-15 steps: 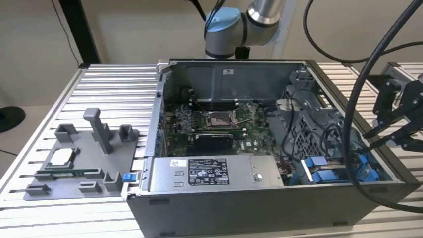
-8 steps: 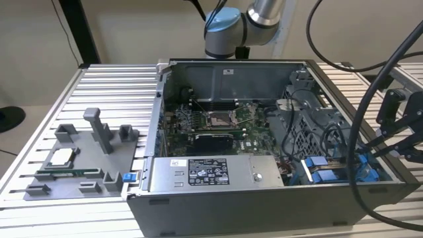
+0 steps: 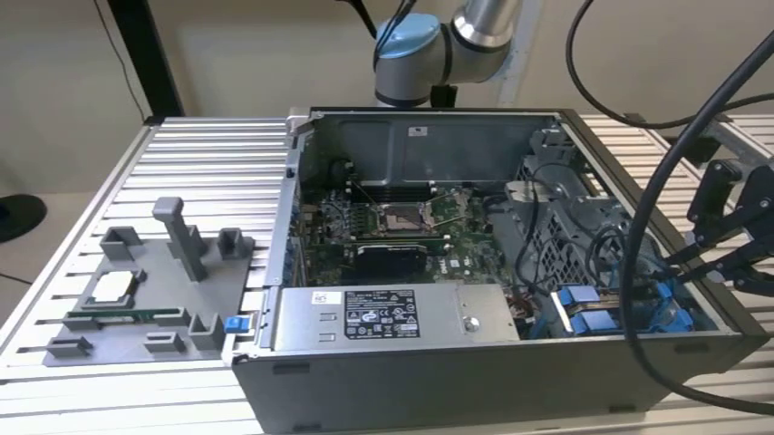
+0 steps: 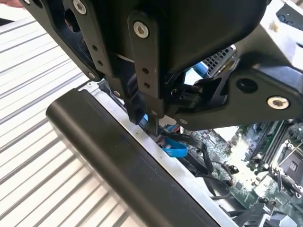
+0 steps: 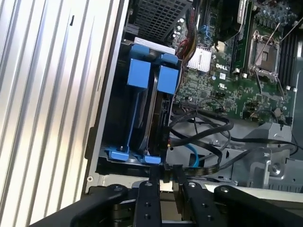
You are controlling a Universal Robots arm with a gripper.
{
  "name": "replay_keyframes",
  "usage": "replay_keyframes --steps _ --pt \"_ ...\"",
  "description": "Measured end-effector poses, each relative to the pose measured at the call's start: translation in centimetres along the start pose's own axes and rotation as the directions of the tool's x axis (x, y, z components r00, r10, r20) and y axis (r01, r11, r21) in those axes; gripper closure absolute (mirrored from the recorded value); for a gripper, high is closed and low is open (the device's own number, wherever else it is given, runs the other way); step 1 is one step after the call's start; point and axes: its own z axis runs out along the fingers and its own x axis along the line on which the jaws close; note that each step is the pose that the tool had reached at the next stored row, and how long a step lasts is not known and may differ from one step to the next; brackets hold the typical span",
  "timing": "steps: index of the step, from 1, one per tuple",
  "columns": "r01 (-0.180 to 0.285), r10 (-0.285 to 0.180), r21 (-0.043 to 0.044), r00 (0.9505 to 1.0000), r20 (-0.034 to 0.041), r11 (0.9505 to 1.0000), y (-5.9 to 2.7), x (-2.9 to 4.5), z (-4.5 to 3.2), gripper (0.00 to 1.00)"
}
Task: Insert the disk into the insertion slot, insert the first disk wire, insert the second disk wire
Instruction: 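Insert the second disk wire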
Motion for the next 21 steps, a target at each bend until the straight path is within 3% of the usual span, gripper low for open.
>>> replay_keyframes --steps 6,16,18,19,21 --pt "-0.042 0.042 -0.0239 0.9991 0.0096 0.9988 -0.09 0.08 0.26 0.0" --pt "-0.042 0.042 -0.0249 0.999 0.012 0.9988 -0.35 0.18 0.53 0.0" --pt "-0.041 0.041 -0.0244 0.999 0.0166 0.9989 -0.37 0.2 0.58 0.0" --pt "-0.041 0.041 -0.0243 0.999 0.0187 0.9989 -0.37 0.19 0.59 1.0" --pt "-0.041 0.041 -0.0241 0.999 0.0201 0.9989 -0.37 0.19 0.6 1.0"
